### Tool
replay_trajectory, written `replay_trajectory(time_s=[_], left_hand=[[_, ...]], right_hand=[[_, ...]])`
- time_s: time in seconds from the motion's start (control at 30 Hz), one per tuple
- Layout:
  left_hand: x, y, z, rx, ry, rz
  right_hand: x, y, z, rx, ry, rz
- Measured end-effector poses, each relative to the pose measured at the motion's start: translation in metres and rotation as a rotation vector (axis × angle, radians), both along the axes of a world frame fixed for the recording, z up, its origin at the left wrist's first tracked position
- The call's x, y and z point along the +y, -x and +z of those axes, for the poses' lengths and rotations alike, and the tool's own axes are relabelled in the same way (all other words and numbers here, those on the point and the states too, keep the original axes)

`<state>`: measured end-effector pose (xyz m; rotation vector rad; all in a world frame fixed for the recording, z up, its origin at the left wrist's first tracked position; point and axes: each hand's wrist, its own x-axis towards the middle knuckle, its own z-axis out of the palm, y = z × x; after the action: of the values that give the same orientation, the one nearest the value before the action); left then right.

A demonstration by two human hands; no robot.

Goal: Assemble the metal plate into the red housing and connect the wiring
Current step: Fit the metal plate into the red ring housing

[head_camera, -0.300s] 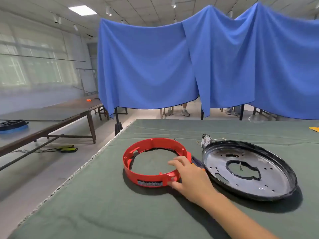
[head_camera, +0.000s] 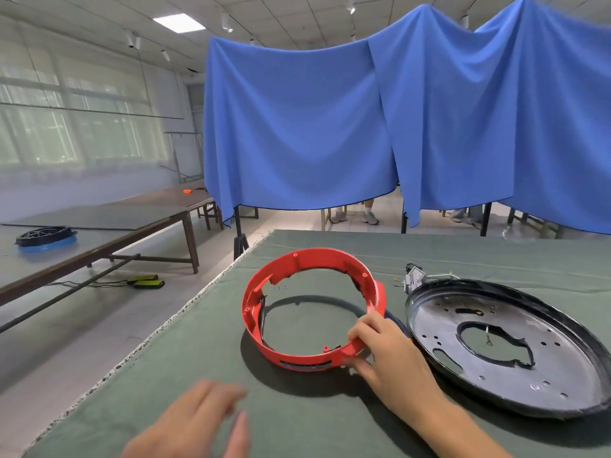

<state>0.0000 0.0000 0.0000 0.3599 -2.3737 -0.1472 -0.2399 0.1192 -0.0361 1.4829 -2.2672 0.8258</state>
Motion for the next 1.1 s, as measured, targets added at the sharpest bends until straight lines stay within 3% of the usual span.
replay_trajectory(time_s=[0.07, 0.13, 0.23, 0.3, 0.43, 0.7, 0.77, 0.9, 1.1], left_hand=[[0.021, 0.046, 0.013, 0.117, 0.127, -0.043], [0.021, 0.090, 0.014, -0.064, 0.234, -0.077], [0.004, 0.134, 0.013, -0.188, 0.387, -0.040], [0.001, 0.153, 0.002, -0.266, 0.395, -0.077], [-0.006, 0.169, -0.011, -0.224, 0.413, -0.133], [-0.022, 0.164, -0.021, -0.151, 0.349, -0.003], [-0.022, 0.162, -0.020, -0.114, 0.290, 0.010], [-0.019, 0.158, -0.020, -0.059, 0.198, 0.003], [-0.014, 0.153, -0.017, -0.066, 0.214, -0.024]], right_hand=[[0.001, -0.002, 0.003, 0.046, 0.041, -0.013], [0.003, 0.000, 0.005, 0.089, 0.088, -0.023], [0.004, 0.007, 0.006, 0.138, 0.175, -0.034], [0.004, 0.015, 0.007, 0.130, 0.226, -0.063], [-0.001, 0.023, 0.007, 0.112, 0.230, -0.106], [0.000, 0.022, 0.011, -0.055, 0.304, -0.172], [0.007, 0.025, 0.014, -0.059, 0.243, -0.286], [0.024, 0.030, 0.019, -0.163, -0.084, -0.513], [0.040, 0.027, 0.022, -0.267, -0.311, -0.582]])
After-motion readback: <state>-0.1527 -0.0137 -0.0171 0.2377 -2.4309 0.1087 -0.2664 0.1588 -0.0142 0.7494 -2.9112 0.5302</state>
